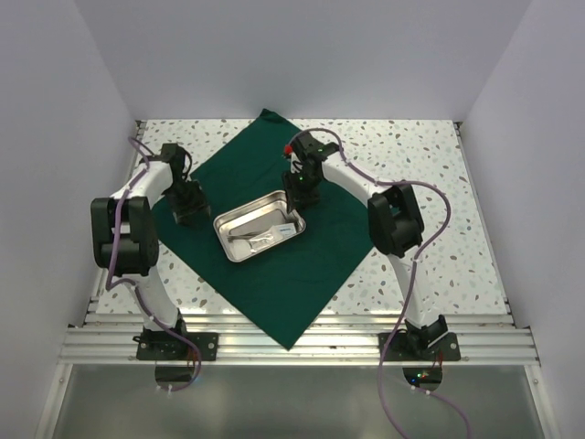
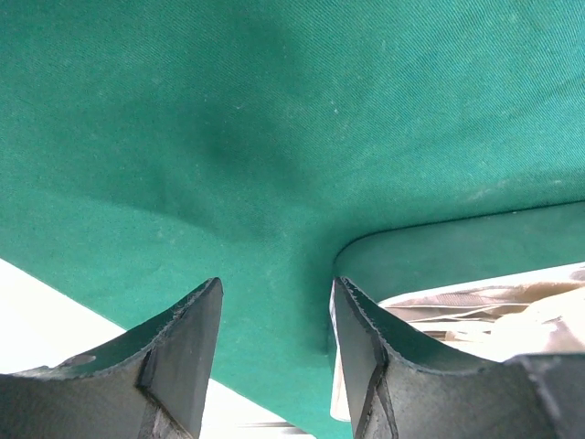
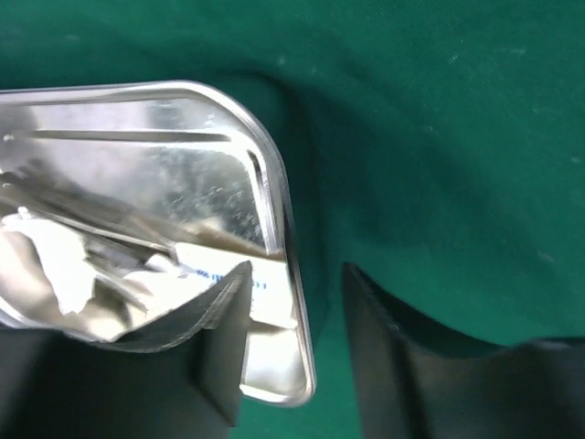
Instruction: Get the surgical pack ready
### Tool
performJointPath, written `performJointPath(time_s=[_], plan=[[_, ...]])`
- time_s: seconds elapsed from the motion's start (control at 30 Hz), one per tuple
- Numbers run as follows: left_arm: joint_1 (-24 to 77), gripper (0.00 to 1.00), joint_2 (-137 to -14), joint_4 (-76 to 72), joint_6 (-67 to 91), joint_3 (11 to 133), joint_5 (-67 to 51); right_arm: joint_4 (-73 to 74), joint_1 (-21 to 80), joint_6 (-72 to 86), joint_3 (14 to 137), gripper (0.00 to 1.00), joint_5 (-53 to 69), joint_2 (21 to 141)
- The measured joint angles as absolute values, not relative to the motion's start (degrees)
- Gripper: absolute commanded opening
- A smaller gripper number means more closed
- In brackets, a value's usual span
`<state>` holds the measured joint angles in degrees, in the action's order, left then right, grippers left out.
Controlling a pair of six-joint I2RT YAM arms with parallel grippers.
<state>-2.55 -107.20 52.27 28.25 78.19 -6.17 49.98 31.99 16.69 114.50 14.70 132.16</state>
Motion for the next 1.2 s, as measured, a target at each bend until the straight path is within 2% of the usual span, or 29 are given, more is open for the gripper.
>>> performJointPath(time_s=[0.17,0.3,0.47,1.2], plan=[[-2.5,0.56,-106.6,52.0,28.0,77.9,-6.3,50.1,32.1,17.1,114.5,0.3,14.4,133.9],[-2.5,0.57,-106.5,51.9,27.9,77.9,-6.2,50.2,32.1,18.0,114.8,0.12,14.1,133.9],[-2.6,0.57,-106.5,51.9,27.9,77.9,-6.2,51.2,32.4,19.5,115.2,0.02,12.0,133.9],[-3.0,0.57,-106.5,51.9,27.9,77.9,-5.5,53.8,29.1,19.3,117.7,0.0,5.2,133.8]])
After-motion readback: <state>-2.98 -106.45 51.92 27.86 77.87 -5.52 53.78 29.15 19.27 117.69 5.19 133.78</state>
